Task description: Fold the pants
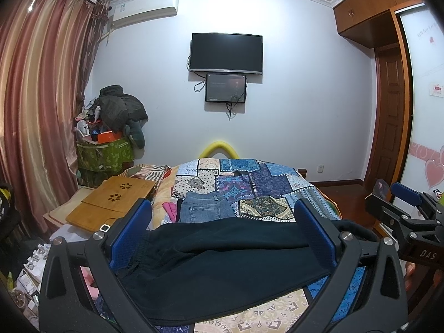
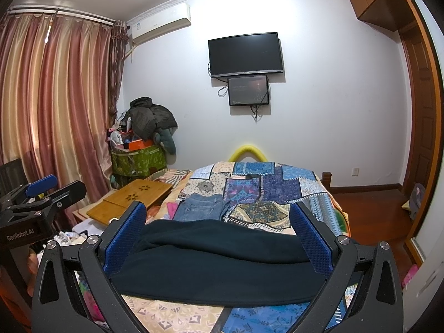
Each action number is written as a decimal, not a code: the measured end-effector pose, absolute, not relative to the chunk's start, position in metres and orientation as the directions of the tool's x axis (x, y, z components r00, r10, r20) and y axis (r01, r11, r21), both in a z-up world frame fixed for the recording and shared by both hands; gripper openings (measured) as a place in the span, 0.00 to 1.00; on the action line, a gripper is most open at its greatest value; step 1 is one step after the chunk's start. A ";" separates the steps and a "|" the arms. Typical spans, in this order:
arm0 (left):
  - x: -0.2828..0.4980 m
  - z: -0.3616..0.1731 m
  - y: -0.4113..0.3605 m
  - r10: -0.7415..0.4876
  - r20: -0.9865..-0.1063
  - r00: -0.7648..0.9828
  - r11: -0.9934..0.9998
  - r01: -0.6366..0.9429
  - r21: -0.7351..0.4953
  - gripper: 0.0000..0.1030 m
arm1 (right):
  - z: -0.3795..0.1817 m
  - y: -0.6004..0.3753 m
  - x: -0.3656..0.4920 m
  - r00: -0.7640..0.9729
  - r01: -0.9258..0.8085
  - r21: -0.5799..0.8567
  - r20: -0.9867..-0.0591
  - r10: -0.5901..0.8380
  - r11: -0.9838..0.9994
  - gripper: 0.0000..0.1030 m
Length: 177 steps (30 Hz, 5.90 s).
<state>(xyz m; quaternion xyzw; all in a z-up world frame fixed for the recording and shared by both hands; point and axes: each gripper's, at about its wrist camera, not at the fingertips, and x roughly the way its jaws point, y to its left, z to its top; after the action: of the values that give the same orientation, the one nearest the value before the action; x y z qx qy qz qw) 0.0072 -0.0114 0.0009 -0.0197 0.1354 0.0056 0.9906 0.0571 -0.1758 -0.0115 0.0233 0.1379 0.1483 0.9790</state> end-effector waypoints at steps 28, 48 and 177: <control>0.141 -0.039 0.059 0.045 -0.410 0.911 0.995 -0.076 -0.059 1.00 | -0.047 -0.168 0.161 0.886 -0.277 0.036 -0.377 0.270 0.960 0.99; 0.373 -0.216 0.228 0.108 -0.856 0.506 0.965 -0.261 -0.032 0.84 | -0.151 -0.164 0.344 0.574 -0.441 0.079 -0.741 0.349 0.894 0.97; 0.269 -0.221 0.037 0.100 -0.870 0.483 0.995 -0.042 0.091 0.90 | -0.256 -0.512 0.214 0.498 0.485 0.477 -0.840 0.217 0.734 0.61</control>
<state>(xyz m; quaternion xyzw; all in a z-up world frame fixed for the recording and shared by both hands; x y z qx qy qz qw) 0.2694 0.0367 -0.2212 0.0288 0.5068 0.0412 0.8606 0.2139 -0.5119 -0.2563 0.3550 0.4937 -0.0849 0.7893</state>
